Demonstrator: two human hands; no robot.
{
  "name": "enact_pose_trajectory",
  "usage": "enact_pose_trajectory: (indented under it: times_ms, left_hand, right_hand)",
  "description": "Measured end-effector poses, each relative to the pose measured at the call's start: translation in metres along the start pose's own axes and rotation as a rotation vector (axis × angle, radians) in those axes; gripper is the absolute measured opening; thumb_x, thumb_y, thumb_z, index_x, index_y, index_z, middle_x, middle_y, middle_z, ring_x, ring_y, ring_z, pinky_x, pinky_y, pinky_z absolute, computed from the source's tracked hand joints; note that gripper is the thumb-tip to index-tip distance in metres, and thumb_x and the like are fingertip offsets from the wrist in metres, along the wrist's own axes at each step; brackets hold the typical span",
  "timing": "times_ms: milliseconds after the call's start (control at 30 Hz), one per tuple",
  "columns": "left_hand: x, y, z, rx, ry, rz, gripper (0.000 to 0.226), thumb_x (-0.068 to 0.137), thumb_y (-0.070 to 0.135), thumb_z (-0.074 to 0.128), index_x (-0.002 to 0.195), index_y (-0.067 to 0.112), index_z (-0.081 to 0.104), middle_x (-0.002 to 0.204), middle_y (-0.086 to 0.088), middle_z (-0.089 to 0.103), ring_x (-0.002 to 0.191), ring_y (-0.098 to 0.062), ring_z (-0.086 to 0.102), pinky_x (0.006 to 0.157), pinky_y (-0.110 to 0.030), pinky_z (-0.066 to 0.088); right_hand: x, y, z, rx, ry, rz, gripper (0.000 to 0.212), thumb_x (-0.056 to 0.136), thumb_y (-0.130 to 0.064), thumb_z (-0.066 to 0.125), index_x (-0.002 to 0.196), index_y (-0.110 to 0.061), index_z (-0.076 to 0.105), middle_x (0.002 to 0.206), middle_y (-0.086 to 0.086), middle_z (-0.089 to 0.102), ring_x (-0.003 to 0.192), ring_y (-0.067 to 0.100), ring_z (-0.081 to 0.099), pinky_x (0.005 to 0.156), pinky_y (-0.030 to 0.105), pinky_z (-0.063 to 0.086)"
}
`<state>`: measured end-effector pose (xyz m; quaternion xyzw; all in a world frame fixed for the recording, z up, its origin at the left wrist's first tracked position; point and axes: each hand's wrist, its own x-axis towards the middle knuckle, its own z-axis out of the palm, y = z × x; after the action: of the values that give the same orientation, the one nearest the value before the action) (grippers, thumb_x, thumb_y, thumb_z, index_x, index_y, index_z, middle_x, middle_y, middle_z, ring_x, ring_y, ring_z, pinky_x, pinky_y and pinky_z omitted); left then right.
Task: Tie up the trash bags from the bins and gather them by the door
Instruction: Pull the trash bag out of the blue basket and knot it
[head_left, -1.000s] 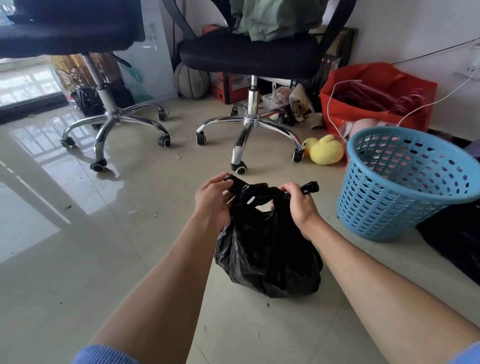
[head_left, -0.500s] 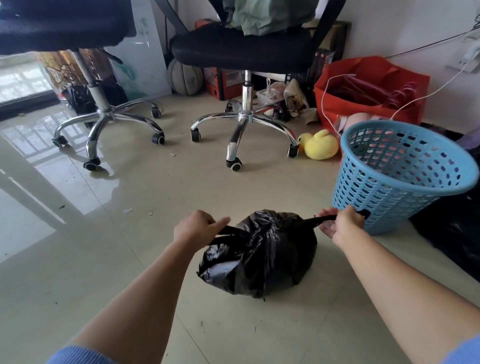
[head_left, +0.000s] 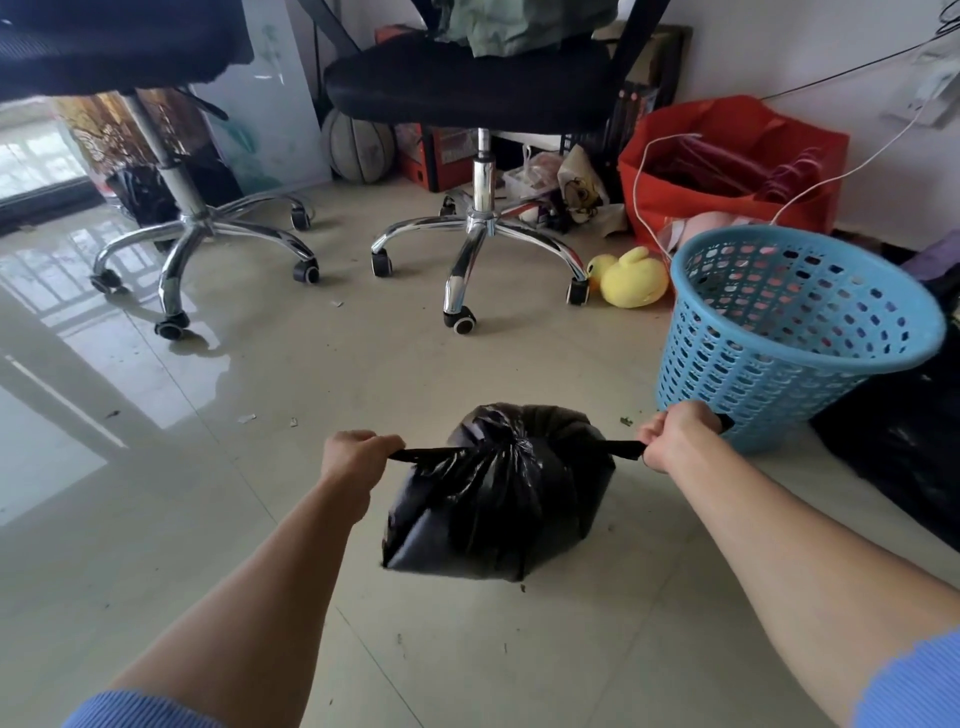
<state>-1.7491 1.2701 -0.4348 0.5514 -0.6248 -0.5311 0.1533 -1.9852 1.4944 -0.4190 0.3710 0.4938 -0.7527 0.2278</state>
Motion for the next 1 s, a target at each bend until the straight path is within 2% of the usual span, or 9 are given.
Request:
enact_pose_trajectory:
  times_ms: [100, 200, 300, 400, 567, 700, 833, 900, 1000]
  left_hand:
    - [0.003, -0.001, -0.002, 0.020, -0.001, -0.034, 0.032, 0.077, 0.012, 0.071, 0.054, 0.010, 0.048, 0.047, -0.001, 0.026, 0.042, -0.017, 0.020, 0.046, -0.024, 0.018]
    - [-0.001, -0.002, 0.000, 0.116, -0.217, -0.073, 0.036, 0.079, 0.031, 0.075, 0.060, 0.009, 0.054, 0.049, -0.003, 0.033, 0.038, -0.016, 0.023, 0.040, -0.020, 0.019]
    - [-0.003, -0.007, 0.002, 0.135, -0.363, -0.075, 0.041, 0.077, 0.040, 0.076, 0.064, 0.008, 0.055, 0.052, -0.004, 0.042, 0.044, -0.017, 0.031, 0.042, -0.022, 0.024]
    - [-0.005, -0.005, 0.007, 0.083, -0.369, -0.047, 0.035, 0.078, 0.035, 0.077, 0.072, 0.006, 0.057, 0.061, -0.008, 0.052, 0.052, -0.021, 0.048, 0.049, -0.027, 0.038]
    - [-0.006, 0.006, 0.013, -0.165, -0.272, -0.057, 0.026, 0.086, 0.022, 0.070, 0.075, 0.008, 0.052, 0.083, -0.017, 0.063, 0.070, -0.028, 0.064, 0.058, -0.032, 0.048]
    - [-0.005, 0.011, 0.009, -0.376, -0.285, -0.135, 0.016, 0.092, 0.017, 0.063, 0.085, 0.008, 0.052, 0.092, -0.017, 0.069, 0.085, -0.021, 0.070, 0.062, -0.033, 0.055]
    - [-0.007, 0.010, 0.012, -0.411, -0.299, -0.170, 0.017, 0.090, 0.007, 0.063, 0.100, 0.001, 0.052, 0.084, -0.016, 0.063, 0.076, -0.025, 0.067, 0.061, -0.037, 0.062]
    - [-0.008, 0.011, 0.015, -0.429, -0.286, -0.177, 0.017, 0.088, 0.002, 0.064, 0.101, 0.000, 0.052, 0.090, -0.019, 0.062, 0.079, -0.028, 0.066, 0.061, -0.039, 0.062]
    - [-0.010, 0.013, 0.017, -0.439, -0.283, -0.173, 0.017, 0.087, -0.003, 0.064, 0.100, -0.001, 0.053, 0.097, -0.022, 0.059, 0.081, -0.031, 0.064, 0.062, -0.040, 0.061]
  right_hand:
    - [-0.002, -0.004, 0.003, -0.079, 0.024, -0.084, 0.035, 0.102, -0.022, 0.025, 0.069, -0.014, 0.035, 0.049, -0.002, 0.025, 0.037, 0.016, 0.018, 0.038, 0.016, 0.017]
    - [-0.001, -0.011, 0.002, -0.345, -0.008, -0.205, 0.043, 0.103, -0.043, 0.035, 0.076, -0.010, 0.043, 0.058, 0.003, 0.039, 0.043, 0.018, 0.036, 0.044, 0.023, 0.033]
    - [-0.002, 0.002, -0.012, -0.865, -0.248, -0.035, 0.053, 0.086, -0.066, 0.054, 0.100, -0.015, 0.054, 0.094, 0.010, 0.057, 0.082, 0.027, 0.062, 0.078, 0.041, 0.052]
    - [-0.006, 0.017, -0.021, -1.250, -0.398, 0.044, 0.065, 0.075, -0.063, 0.070, 0.122, -0.021, 0.055, 0.116, 0.009, 0.057, 0.104, 0.030, 0.065, 0.100, 0.051, 0.047]
    - [-0.023, 0.011, -0.009, -1.659, -0.427, 0.179, 0.061, 0.080, -0.060, 0.068, 0.109, -0.007, 0.062, 0.102, 0.018, 0.067, 0.072, 0.028, 0.072, 0.063, 0.032, 0.058]
    - [-0.030, 0.003, -0.001, -1.266, -0.633, 0.208, 0.049, 0.068, -0.048, 0.076, 0.097, -0.011, 0.062, 0.093, 0.010, 0.065, 0.059, 0.019, 0.071, 0.040, 0.020, 0.053]
    - [-0.030, 0.009, 0.004, -0.640, -0.901, 0.218, 0.050, 0.055, -0.037, 0.090, 0.090, -0.007, 0.069, 0.097, 0.015, 0.068, 0.092, 0.028, 0.068, 0.063, 0.032, 0.061]
    - [-0.031, 0.027, 0.005, -0.655, -0.917, 0.179, 0.045, 0.059, -0.024, 0.091, 0.092, -0.009, 0.064, 0.092, 0.010, 0.065, 0.085, 0.022, 0.065, 0.065, 0.030, 0.059]
    - [-0.027, 0.063, 0.007, -1.098, -0.658, -0.342, 0.013, 0.085, -0.012, 0.074, 0.081, -0.009, 0.062, 0.076, 0.006, 0.060, 0.066, 0.013, 0.055, 0.060, 0.024, 0.050]
